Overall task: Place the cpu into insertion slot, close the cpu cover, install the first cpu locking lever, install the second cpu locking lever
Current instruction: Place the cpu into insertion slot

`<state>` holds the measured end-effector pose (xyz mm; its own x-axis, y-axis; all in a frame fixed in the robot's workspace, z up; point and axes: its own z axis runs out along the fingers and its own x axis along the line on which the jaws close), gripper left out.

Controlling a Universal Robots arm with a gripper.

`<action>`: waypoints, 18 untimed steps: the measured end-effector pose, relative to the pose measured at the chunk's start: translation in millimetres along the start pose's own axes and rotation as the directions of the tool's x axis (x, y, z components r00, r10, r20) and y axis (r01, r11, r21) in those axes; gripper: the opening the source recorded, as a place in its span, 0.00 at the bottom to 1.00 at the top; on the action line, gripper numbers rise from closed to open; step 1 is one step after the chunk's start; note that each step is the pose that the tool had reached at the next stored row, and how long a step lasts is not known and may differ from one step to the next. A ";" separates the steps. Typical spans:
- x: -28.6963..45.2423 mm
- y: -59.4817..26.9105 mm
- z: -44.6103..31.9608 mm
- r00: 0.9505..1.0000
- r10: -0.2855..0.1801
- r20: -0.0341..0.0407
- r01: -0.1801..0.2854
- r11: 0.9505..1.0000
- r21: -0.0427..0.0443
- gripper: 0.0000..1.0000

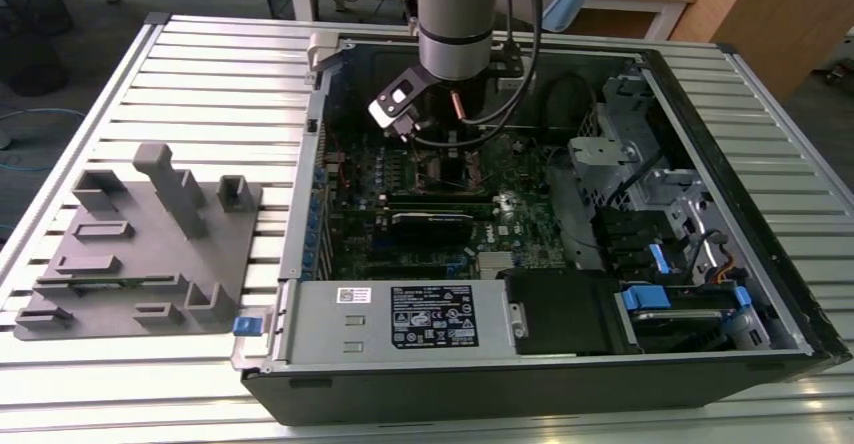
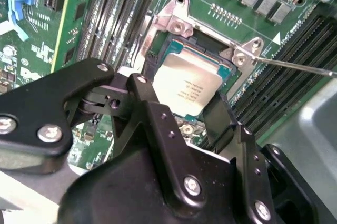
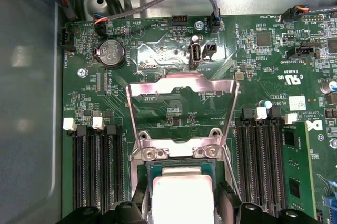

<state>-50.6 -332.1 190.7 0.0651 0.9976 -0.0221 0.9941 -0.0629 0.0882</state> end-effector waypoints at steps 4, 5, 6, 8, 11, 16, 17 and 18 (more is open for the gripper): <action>-0.1 -0.1 -0.2 1.000 0.000 0.001 0.000 1.000 0.000 0.63; -0.2 0.0 -0.3 1.000 0.000 0.001 0.000 1.000 0.000 0.63; -0.1 0.2 -0.2 1.000 -0.001 0.001 0.001 1.000 0.000 0.63; -0.1 0.6 -0.1 1.000 -0.007 0.000 0.007 1.000 0.000 0.63; 0.0 0.7 -0.1 1.000 -0.015 -0.001 0.015 1.000 0.000 0.63; -0.1 0.8 -0.1 1.000 -0.015 -0.001 0.015 1.000 0.000 0.63; -0.1 0.7 -0.1 1.000 -0.015 -0.001 0.015 1.000 0.000 0.63; -0.1 0.7 -0.1 1.000 -0.015 -0.001 0.015 1.000 0.000 0.63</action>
<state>-49.9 -332.2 190.9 0.0497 0.9985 -0.0223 0.9950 -0.0476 0.0879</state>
